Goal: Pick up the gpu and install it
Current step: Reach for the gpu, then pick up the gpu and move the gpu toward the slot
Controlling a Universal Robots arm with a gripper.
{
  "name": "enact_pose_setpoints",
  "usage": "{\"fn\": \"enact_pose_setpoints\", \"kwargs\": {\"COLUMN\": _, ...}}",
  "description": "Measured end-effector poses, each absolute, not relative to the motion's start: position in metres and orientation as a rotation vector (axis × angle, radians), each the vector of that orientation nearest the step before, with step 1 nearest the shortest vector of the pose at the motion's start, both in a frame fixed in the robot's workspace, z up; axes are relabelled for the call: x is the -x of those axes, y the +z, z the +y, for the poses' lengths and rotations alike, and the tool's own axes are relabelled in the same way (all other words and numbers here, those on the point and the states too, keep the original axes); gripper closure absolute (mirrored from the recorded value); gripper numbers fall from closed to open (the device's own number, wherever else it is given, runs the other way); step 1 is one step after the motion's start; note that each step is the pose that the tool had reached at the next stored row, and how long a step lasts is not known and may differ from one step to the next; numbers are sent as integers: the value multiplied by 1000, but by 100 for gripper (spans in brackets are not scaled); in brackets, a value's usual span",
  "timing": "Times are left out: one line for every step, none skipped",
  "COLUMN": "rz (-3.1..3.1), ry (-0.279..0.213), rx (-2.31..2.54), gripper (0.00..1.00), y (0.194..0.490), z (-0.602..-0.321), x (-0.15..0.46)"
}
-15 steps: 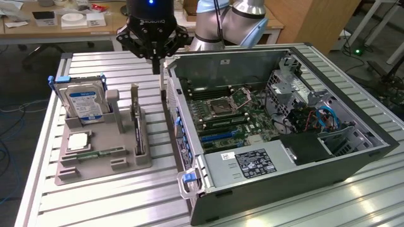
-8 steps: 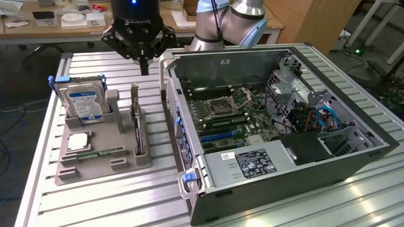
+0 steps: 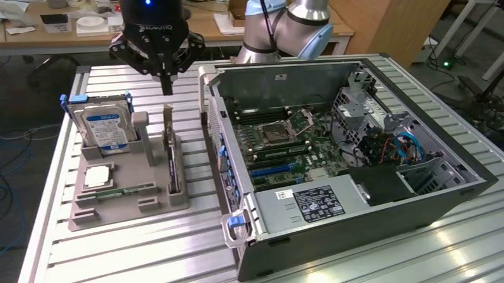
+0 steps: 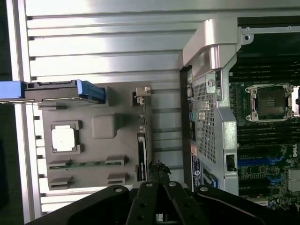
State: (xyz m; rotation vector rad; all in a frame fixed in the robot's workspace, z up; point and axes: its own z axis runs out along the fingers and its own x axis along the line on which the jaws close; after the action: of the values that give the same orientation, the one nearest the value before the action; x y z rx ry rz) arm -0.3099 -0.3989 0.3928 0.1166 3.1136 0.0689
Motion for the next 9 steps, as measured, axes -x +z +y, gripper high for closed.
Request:
{"fn": "enact_pose_setpoints", "kwargs": {"rz": 3114, "ry": 69, "rx": -117, "gripper": 89, "y": 393, "z": -399, "x": 311}}
{"fn": "enact_pose_setpoints", "kwargs": {"rz": 3114, "ry": 69, "rx": -117, "gripper": 89, "y": 393, "z": -399, "x": 311}}
{"fn": "enact_pose_setpoints", "kwargs": {"rz": 3114, "ry": 69, "rx": -117, "gripper": 89, "y": 393, "z": -399, "x": 311}}
{"fn": "enact_pose_setpoints", "kwargs": {"rz": 3114, "ry": 69, "rx": -117, "gripper": 89, "y": 393, "z": -399, "x": 311}}
{"fn": "enact_pose_setpoints", "kwargs": {"rz": 3114, "ry": 69, "rx": -117, "gripper": 89, "y": 393, "z": -399, "x": 311}}
{"fn": "enact_pose_setpoints", "kwargs": {"rz": 3114, "ry": 69, "rx": -117, "gripper": 89, "y": 393, "z": -399, "x": 311}}
{"fn": "enact_pose_setpoints", "kwargs": {"rz": 3114, "ry": 69, "rx": -117, "gripper": 89, "y": 393, "z": -399, "x": 311}}
{"fn": "enact_pose_setpoints", "kwargs": {"rz": 3114, "ry": 69, "rx": -117, "gripper": 89, "y": 393, "z": -399, "x": 311}}
{"fn": "enact_pose_setpoints", "kwargs": {"rz": 3114, "ry": 69, "rx": -117, "gripper": 89, "y": 393, "z": -399, "x": 311}}
